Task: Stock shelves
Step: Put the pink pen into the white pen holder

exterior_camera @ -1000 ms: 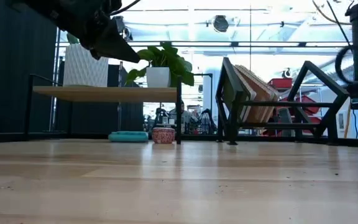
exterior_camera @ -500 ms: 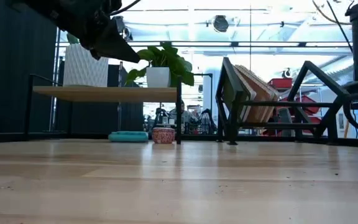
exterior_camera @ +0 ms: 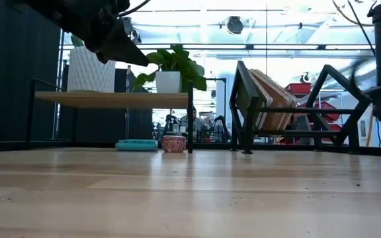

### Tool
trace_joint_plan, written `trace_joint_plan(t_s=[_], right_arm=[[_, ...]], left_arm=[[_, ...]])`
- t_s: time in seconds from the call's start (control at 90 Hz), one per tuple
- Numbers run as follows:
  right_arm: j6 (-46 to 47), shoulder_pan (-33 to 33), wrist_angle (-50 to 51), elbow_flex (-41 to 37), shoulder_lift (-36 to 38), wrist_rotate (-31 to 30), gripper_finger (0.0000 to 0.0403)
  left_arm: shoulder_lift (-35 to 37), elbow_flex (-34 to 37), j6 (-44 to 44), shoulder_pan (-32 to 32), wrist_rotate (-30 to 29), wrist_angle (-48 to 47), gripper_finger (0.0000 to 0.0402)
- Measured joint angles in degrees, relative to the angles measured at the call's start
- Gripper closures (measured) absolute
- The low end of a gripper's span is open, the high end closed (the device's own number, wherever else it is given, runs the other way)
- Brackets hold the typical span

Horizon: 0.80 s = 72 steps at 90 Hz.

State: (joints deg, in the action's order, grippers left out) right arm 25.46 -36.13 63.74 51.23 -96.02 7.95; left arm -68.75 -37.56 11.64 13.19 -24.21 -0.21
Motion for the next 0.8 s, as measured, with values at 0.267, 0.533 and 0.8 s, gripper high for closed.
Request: trace_joint_plan(t_s=[0.267,0.533,0.8], right_arm=[[4.33,-0.4,4.48,-4.99,2.42,9.3,0.0403],[5.06,-0.74,1.47,-10.81,0.17,13.49,0.0403],[3.23,-0.83,-0.58,-13.52,-0.44,14.2,0.0403]], left_arm=[[0.0,0.0,0.0,0.0,-0.02,0.26,0.0402],[0.0,0.0,0.0,0.17,-0.02,0.22,0.0402],[0.0,0.0,0.0,0.33,-0.02,0.15,0.0402]])
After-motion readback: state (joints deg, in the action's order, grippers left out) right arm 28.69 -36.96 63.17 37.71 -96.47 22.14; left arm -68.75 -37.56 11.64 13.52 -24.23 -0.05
